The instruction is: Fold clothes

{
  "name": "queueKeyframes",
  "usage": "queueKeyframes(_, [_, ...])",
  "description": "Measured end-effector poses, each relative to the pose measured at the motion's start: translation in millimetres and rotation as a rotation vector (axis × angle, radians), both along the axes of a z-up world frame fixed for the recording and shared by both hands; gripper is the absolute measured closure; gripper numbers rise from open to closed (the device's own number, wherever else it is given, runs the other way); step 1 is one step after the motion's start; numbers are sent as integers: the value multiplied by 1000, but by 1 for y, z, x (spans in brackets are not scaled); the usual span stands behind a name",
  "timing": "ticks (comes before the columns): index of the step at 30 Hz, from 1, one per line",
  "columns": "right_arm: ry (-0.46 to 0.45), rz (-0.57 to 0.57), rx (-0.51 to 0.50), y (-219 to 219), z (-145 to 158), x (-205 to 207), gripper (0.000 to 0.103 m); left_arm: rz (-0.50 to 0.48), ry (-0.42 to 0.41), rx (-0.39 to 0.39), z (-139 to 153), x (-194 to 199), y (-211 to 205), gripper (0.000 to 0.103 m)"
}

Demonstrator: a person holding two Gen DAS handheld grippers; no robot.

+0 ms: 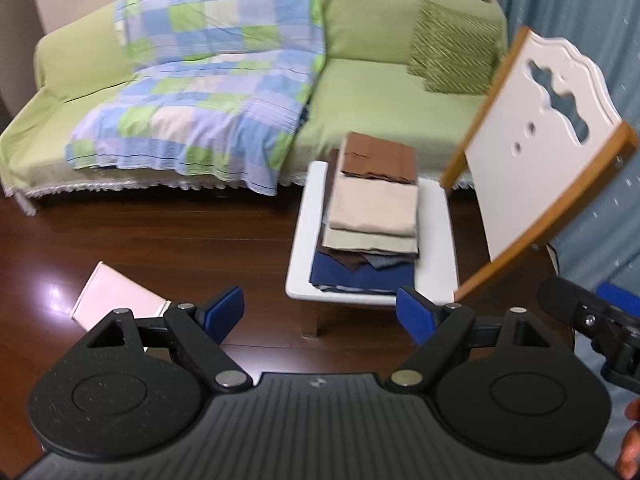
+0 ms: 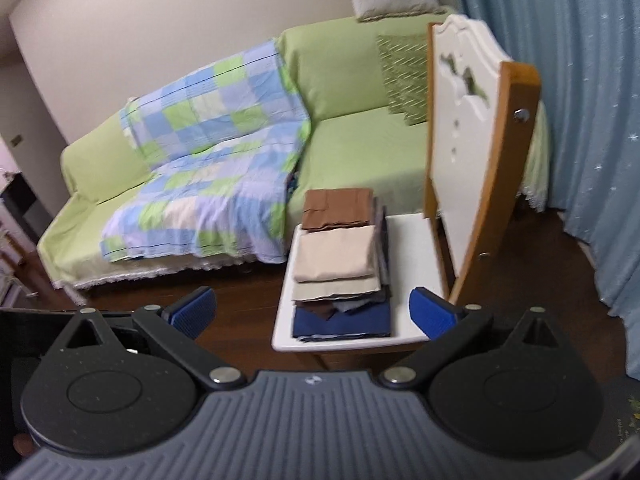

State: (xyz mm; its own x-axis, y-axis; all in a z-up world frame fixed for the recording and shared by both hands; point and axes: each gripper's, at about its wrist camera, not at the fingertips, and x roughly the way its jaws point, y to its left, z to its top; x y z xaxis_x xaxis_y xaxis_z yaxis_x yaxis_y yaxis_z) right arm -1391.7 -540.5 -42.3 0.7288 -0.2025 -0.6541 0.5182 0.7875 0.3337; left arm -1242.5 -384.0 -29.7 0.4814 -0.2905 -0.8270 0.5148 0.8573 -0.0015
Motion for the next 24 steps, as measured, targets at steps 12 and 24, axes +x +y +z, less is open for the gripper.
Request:
queueKeyframes(12, [-7,28,15,-12,-7,6,1,57,-49,3,11,-2,-1,17])
queueKeyframes(24, [53,49,-64,-11,-6,24,1,72,-54,4,8,19,-9,17])
